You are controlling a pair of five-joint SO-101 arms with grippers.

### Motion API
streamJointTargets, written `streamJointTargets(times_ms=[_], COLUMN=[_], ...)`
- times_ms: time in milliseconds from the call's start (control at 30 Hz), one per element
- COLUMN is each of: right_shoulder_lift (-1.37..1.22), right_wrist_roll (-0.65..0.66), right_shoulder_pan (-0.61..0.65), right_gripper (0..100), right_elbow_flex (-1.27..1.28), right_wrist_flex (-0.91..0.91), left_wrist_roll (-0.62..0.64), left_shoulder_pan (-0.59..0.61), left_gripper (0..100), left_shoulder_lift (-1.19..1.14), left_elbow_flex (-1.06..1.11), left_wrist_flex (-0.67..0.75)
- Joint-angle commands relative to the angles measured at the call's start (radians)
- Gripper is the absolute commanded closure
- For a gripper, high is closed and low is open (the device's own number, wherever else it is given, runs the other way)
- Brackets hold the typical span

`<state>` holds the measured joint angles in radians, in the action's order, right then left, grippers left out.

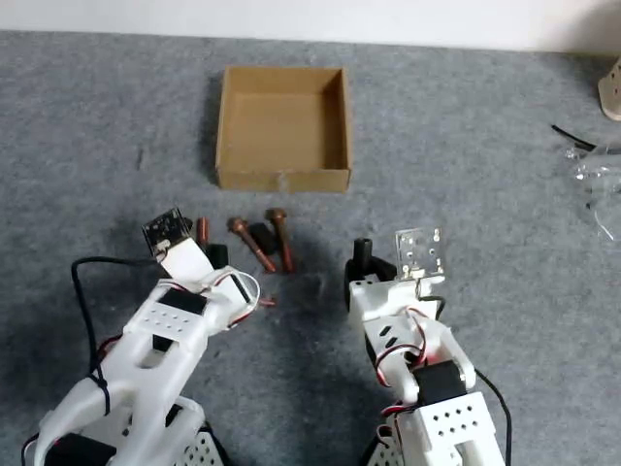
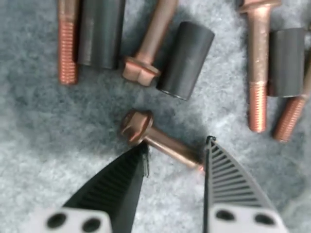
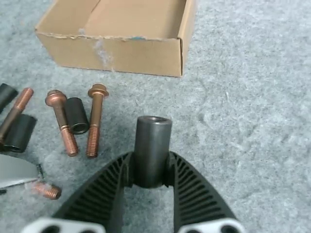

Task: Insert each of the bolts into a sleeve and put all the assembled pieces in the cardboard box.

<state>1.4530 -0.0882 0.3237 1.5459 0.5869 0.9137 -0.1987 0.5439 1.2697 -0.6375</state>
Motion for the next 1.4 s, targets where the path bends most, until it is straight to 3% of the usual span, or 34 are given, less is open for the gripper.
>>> streamJointTargets(times_ms=[0, 133, 867, 967, 1200, 1367], right_shoulder_lift=[0.019, 0.019, 0.019, 0.019, 0.019, 0.021], right_wrist_roll=[0.012, 0.012, 0.012, 0.012, 0.012, 0.012], right_shoulder_pan=[-0.008, -0.008, -0.008, -0.008, -0.008, -0.008], right_gripper=[99.4, 99.4, 99.4, 99.4, 99.4, 99.4], right_elbow_flex=[-0.012, -0.012, -0.012, -0.012, -0.012, -0.012], right_wrist_flex=[-0.039, -0.039, -0.039, -0.039, -0.039, -0.039], left_wrist_roll=[0.002, 0.002, -0.008, -0.008, -0.008, -0.031], left_shoulder_pan=[0.002, 0.002, 0.001, 0.001, 0.005, 0.008], left_gripper=[85, 100, 99, 99, 99, 99], left_shoulder_lift=[0.010, 0.010, 0.018, 0.018, 0.018, 0.018], left_elbow_flex=[0.008, 0.008, -0.019, -0.101, -0.486, -0.685], left_wrist_flex=[0.005, 0.005, -0.009, -0.120, -0.571, -0.744])
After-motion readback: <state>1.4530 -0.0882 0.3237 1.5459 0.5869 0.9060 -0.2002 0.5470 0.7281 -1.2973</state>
